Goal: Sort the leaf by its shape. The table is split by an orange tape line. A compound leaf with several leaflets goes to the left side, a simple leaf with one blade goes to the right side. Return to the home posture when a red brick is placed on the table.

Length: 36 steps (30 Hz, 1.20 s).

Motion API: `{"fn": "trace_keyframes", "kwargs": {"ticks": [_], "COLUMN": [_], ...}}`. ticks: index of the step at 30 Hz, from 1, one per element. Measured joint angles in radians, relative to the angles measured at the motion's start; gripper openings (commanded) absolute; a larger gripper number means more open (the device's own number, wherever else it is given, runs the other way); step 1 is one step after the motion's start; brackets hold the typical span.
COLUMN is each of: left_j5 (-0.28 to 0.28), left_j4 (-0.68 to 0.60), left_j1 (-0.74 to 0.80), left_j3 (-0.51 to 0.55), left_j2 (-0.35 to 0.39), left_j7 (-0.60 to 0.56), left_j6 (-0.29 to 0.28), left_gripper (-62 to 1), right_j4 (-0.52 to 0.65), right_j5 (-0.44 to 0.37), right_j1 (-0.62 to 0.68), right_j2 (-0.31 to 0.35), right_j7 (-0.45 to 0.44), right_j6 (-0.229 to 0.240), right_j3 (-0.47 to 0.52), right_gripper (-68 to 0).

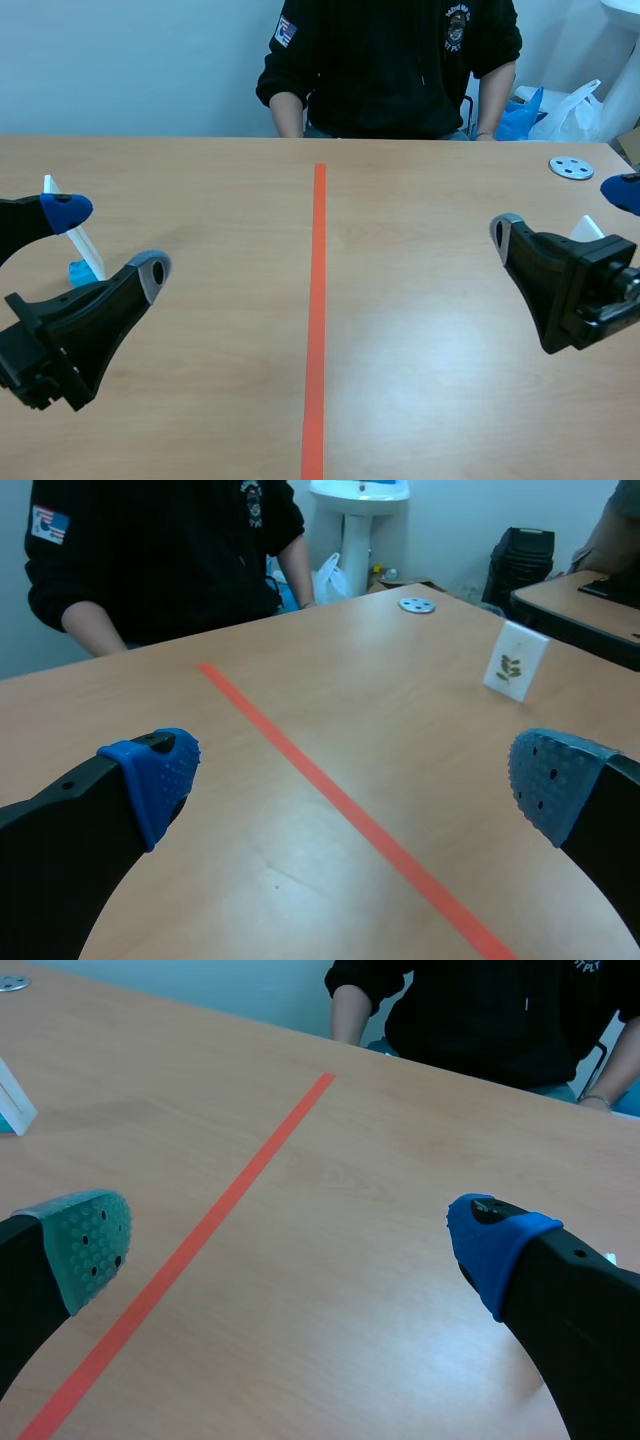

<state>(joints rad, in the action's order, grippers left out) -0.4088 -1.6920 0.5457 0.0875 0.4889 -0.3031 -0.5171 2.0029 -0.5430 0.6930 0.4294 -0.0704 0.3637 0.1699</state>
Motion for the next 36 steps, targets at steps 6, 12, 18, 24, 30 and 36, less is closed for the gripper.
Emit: {"fn": "trace_keyframes", "kwargs": {"ticks": [6, 12, 18, 24, 30, 36], "left_j5": [-0.001, -0.007, -0.007, -0.006, -0.007, -0.006], "left_j4": [-0.011, -0.010, -0.009, -0.008, -0.008, -0.007], "left_j1": [0.063, 0.058, 0.055, 0.055, 0.055, 0.055], "left_j3": [0.000, 0.000, 0.000, 0.000, 0.000, 0.012], "left_j2": [-0.067, -0.081, -0.081, -0.078, -0.078, -0.078], "left_j7": [-0.018, -0.126, -0.108, -0.062, 0.010, 0.020], "left_j6": [0.000, 0.000, 0.000, -0.072, -0.082, -0.080], "left_gripper": [1.4, 1.4, 1.4, 1.4, 1.4, 1.4], "right_j4": [0.000, 0.000, 0.000, 0.000, 0.000, 0.000], "right_j5": [0.000, 0.000, 0.000, 0.003, 0.004, 0.004], "right_j1": [0.000, 0.000, 0.000, 0.000, 0.000, 0.000], "right_j2": [0.000, 0.000, 0.000, 0.000, 0.000, 0.000], "right_j7": [0.000, -0.003, -0.006, -0.006, -0.006, -0.006], "right_j6": [0.000, 0.000, 0.000, 0.000, 0.000, 0.000], "right_j3": [0.000, 0.000, 0.000, 0.000, 0.000, 0.000], "right_gripper": [0.4, 0.4, 0.4, 0.4, 0.4, 0.4]}}
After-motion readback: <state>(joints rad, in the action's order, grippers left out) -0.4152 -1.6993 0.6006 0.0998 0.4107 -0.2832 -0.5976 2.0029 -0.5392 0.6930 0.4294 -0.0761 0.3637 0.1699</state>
